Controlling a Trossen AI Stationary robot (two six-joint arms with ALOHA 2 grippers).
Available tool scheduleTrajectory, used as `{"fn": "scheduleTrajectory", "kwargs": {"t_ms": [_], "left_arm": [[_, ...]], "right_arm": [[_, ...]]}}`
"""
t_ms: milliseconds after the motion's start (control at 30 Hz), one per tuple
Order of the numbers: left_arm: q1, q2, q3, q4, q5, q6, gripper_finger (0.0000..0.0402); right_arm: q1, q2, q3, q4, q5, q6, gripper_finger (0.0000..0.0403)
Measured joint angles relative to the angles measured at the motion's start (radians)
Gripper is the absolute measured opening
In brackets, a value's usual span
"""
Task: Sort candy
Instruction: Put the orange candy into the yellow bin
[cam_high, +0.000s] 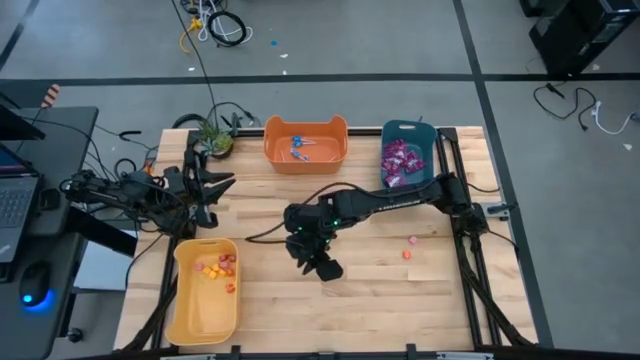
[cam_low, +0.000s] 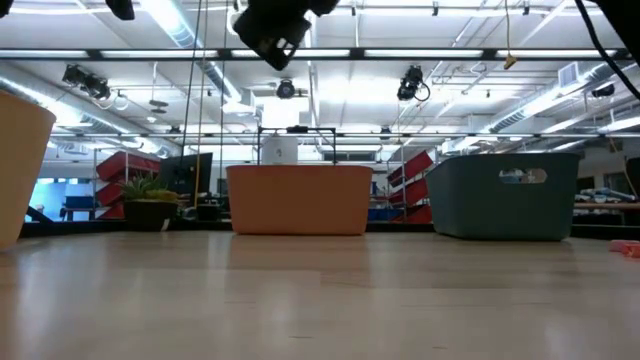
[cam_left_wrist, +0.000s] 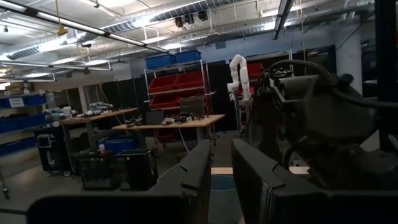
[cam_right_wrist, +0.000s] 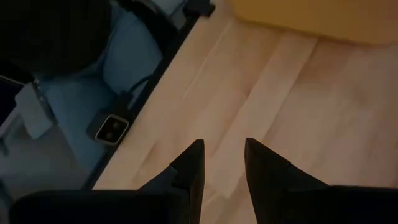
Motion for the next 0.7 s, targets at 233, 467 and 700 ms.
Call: {"fn": "scheduleTrajectory", "kwargs": {"t_ms": [233,467,700], "left_arm": [[0.000,0.000,0.000,-0.001,0.000,0.000,0.0067],[0.000,0.000,0.000,-0.001,0.000,0.000,0.0067],[0.000,0.000,0.000,-0.001,0.000,0.000,0.0067]], "right_arm": [[0.026,-0.034,-0.106,-0.013,0.036,0.065,0.0100],[0.033,-0.190,-0.407,0.153,0.122,0.191,0.0100],[0.063,-0.474,-0.806,0.336,0.386,0.408,0.0100]]}}
